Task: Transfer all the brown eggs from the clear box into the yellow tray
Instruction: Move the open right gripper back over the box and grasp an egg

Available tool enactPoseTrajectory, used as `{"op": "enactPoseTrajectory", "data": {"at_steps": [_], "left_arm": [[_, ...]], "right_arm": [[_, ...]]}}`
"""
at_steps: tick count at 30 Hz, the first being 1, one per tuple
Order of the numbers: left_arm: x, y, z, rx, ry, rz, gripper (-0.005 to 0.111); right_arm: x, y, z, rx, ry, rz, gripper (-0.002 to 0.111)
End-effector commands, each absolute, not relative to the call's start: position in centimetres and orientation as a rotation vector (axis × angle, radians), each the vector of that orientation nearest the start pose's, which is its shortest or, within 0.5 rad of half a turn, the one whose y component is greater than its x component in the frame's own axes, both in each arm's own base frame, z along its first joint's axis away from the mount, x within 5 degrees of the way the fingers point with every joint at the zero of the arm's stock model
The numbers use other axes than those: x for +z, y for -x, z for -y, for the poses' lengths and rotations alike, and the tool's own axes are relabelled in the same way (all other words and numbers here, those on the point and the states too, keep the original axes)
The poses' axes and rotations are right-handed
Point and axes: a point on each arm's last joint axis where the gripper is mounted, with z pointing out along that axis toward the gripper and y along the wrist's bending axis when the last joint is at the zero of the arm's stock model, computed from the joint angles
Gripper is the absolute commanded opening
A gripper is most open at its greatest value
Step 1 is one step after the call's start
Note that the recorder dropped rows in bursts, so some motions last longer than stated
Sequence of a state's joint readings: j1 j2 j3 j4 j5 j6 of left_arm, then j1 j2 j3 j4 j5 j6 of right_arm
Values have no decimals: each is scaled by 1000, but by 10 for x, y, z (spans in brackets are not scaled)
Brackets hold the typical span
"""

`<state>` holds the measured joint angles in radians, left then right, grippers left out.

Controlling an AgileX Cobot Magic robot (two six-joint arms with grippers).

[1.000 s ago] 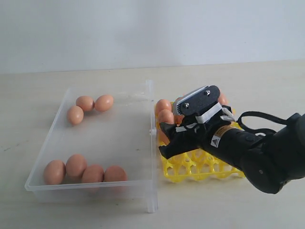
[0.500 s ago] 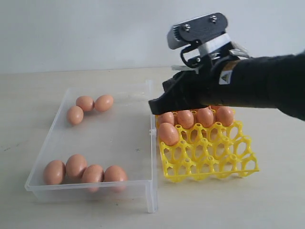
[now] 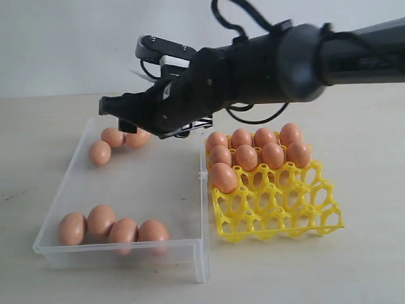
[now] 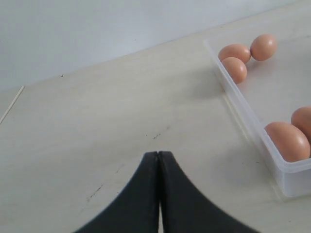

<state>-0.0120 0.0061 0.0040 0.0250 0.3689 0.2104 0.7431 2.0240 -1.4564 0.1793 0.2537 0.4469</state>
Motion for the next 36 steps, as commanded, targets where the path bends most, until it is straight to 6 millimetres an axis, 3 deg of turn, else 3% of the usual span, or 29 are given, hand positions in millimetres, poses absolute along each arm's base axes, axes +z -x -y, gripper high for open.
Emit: {"op": "enactPoseTrajectory", "data": {"at_steps": [1,5,8,15,36], "left_arm": [[180,-53,0,160,-214,-1837,0],[180,-53,0,160,-214,-1837,0],[180,-53,0,160,-214,-1837,0],[180,-53,0,160,-214,-1837,0],[180,-53,0,160,-214,-1837,0]], "right_arm": [[182,-372,-337,874,-168,-2382,63],[166,-396,-352,870,-238,-2397,63],[150,-409,-351,766,-337,-2484,61],[143,-429,-352,574,-349,-2491,59],[109,-445,-357,560,-366,-2498,59]]}}
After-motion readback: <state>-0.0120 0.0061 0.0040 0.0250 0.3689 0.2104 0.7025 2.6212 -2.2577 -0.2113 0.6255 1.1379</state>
